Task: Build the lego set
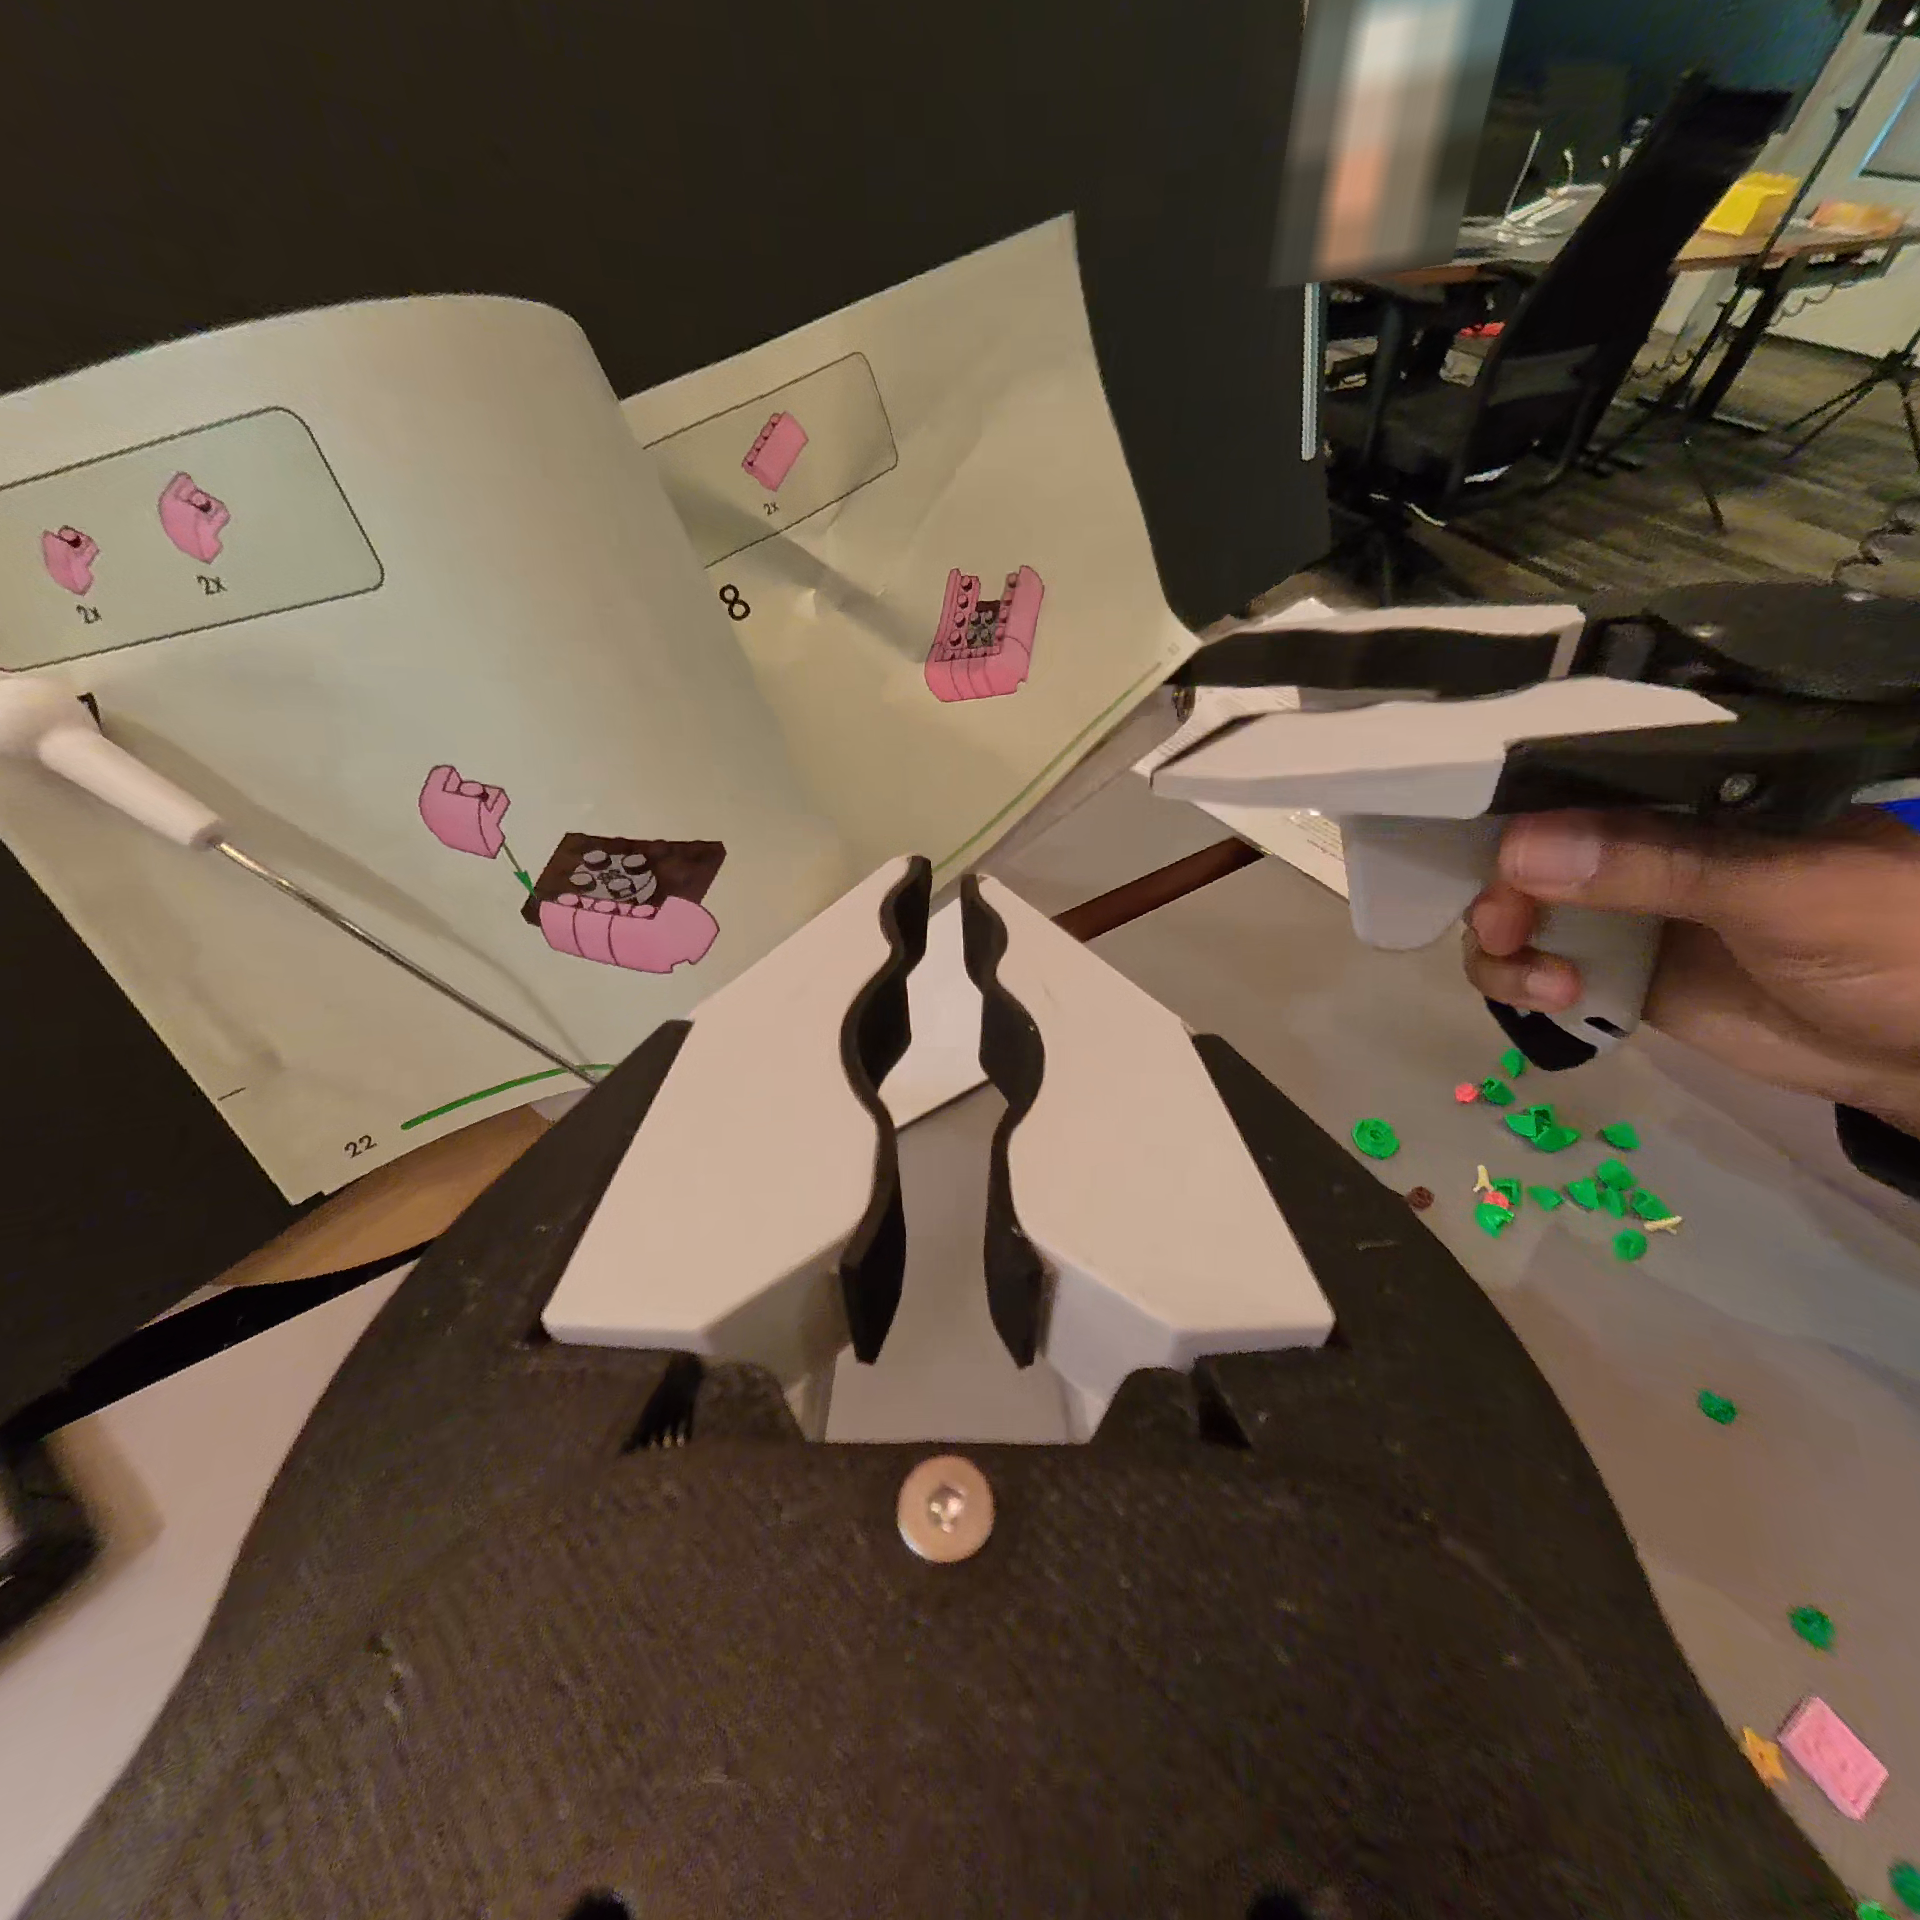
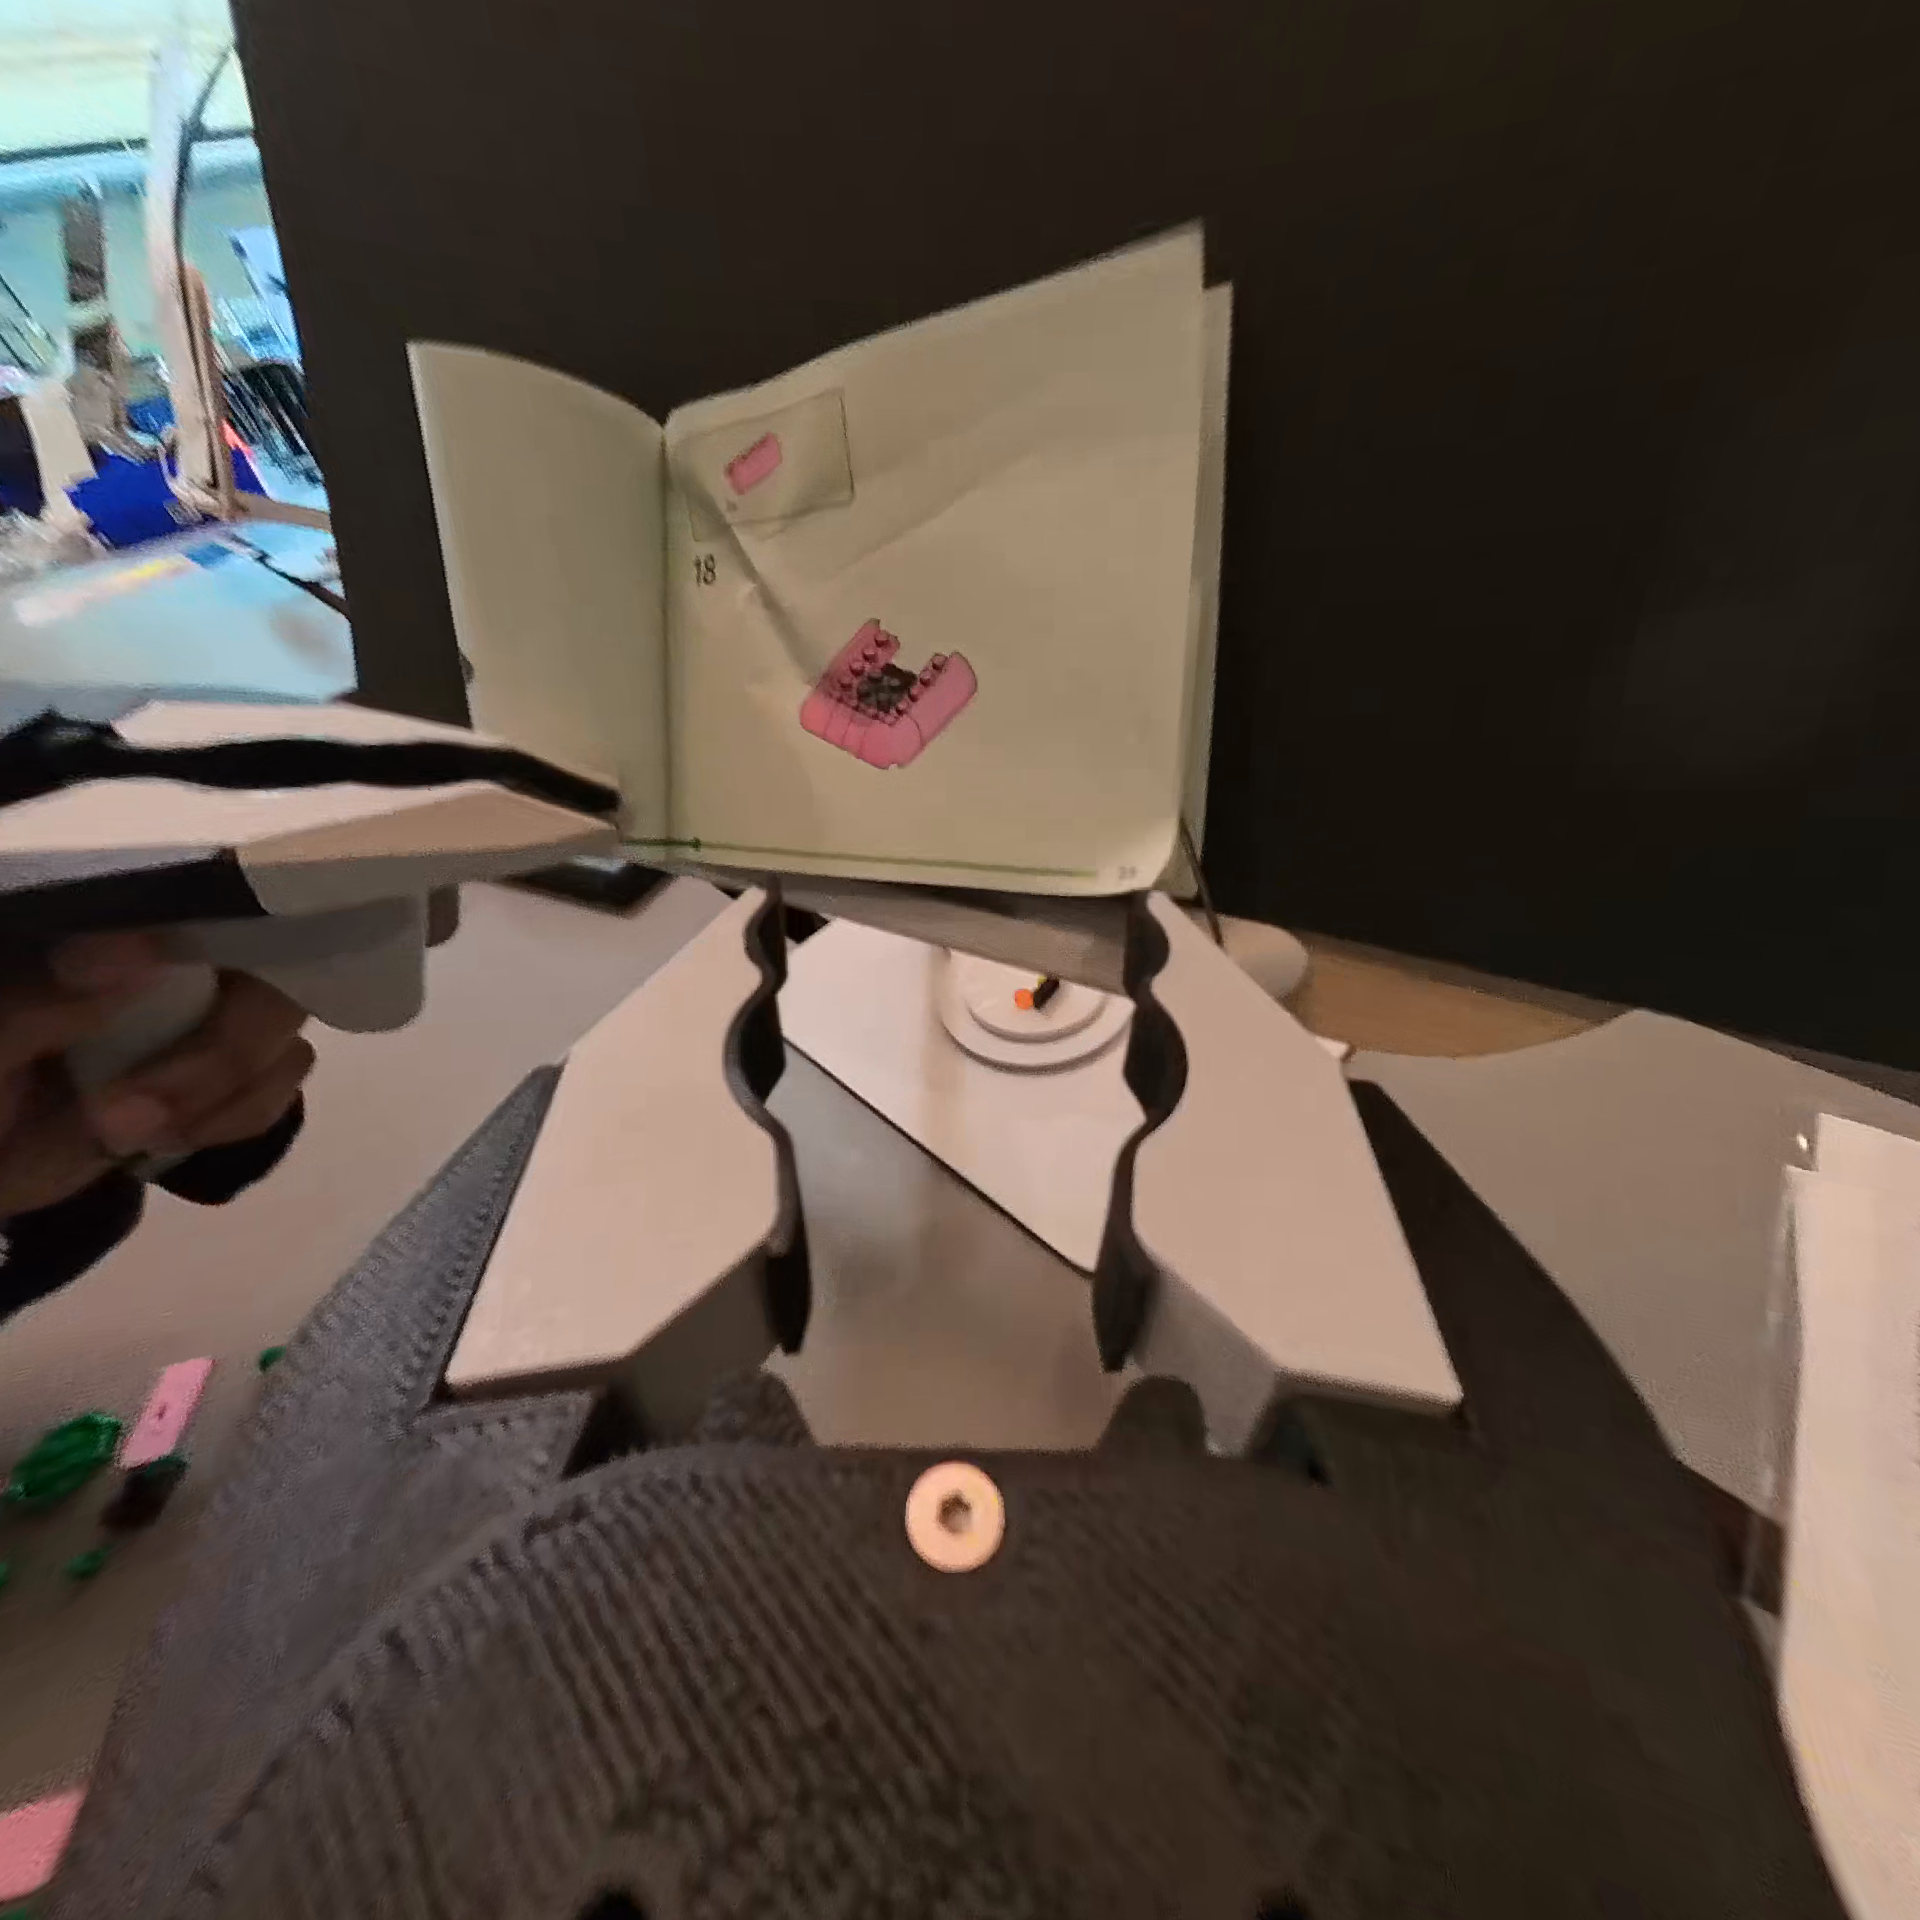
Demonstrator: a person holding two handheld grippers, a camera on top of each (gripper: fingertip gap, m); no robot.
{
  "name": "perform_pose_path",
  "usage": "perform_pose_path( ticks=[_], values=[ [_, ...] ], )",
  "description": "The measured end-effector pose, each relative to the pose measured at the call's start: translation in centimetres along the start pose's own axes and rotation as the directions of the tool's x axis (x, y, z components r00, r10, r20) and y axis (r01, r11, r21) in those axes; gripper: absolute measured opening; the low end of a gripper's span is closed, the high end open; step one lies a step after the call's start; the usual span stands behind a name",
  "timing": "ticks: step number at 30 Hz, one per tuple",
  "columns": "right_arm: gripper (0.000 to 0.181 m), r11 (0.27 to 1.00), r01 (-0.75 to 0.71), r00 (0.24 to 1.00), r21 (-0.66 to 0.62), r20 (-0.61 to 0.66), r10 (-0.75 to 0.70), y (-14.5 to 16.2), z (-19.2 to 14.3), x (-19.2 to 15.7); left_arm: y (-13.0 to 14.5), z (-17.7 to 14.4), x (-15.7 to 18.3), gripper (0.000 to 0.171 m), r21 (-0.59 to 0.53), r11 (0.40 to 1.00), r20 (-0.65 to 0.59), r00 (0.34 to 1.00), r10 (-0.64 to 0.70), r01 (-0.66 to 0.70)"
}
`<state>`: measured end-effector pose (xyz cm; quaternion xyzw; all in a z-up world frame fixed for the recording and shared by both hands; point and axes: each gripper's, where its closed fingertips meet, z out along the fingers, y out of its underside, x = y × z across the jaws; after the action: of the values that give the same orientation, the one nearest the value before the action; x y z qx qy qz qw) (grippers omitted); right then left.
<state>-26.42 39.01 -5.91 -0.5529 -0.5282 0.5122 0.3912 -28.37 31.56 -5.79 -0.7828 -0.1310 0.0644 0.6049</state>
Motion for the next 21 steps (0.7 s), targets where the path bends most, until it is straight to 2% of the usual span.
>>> perform_pose_path(
  ticks=[3, 4, 5, 7, 11, 14, 16, 17, 19, 21],
  values=[
    [0.054, 0.996, 0.027, 0.999, 0.087, 0.026, -0.030, -1.7, -0.3, -1.0, -0.2, -0.5, 0.0, 0.005, 0.003, 1.000, -0.022, 1.000, -0.003, 0.003],
    [0.042, 0.991, 0.053, 0.997, 0.121, 0.049, -0.059, -2.3, -0.5, -1.7, -0.4, -0.8, 0.0, 0.008, 0.012, 1.000, -0.037, 0.999, -0.004, 0.004],
    [0.032, 0.984, 0.082, 0.993, 0.158, 0.077, -0.095, -3.0, -0.8, -2.6, -0.8, -1.2, 0.2, 0.017, 0.027, 1.000, -0.071, 0.997, -0.002, 0.004],
    [0.020, 0.965, 0.157, 0.974, 0.210, 0.126, -0.186, -4.0, -1.1, -4.6, -2.0, -2.7, 1.6, 0.051, 0.091, 0.996, -0.224, 0.975, 0.018, 0.003],
    [0.000, 0.927, 0.329, 0.936, 0.179, 0.064, -0.345, -3.7, -0.1, -5.7, -3.9, -4.6, 1.2, 0.053, 0.171, 0.978, -0.314, 0.947, -0.064, 0.122],
    [0.000, 0.906, 0.413, 0.910, 0.093, 0.002, -0.415, -2.4, 1.0, -5.3, -4.2, -4.9, 0.9, 0.055, 0.176, 0.966, -0.353, 0.928, -0.117, 0.189],
    [0.020, 0.902, 0.422, 0.903, 0.089, -0.131, -0.410, -2.7, 0.7, -3.6, -3.9, -4.6, 0.8, 0.055, 0.164, 0.967, -0.346, 0.929, -0.129, 0.195],
    [0.033, 0.908, 0.405, 0.898, 0.107, -0.231, -0.374, -3.4, 0.2, -2.0, -3.6, -4.4, 0.6, 0.054, 0.155, 0.970, -0.328, 0.936, -0.126, 0.186],
    [0.041, 0.929, 0.331, 0.897, 0.164, -0.360, -0.256, -4.3, -1.2, 1.0, -3.1, -3.9, 0.4, 0.051, 0.138, 0.978, -0.293, 0.949, -0.113, 0.159],
    [0.050, 0.968, 0.199, 0.937, 0.150, -0.318, -0.144, -3.4, -1.1, 2.4, -2.7, -3.6, 0.3, 0.049, 0.121, 0.983, -0.269, 0.958, -0.100, 0.137]
  ],
)
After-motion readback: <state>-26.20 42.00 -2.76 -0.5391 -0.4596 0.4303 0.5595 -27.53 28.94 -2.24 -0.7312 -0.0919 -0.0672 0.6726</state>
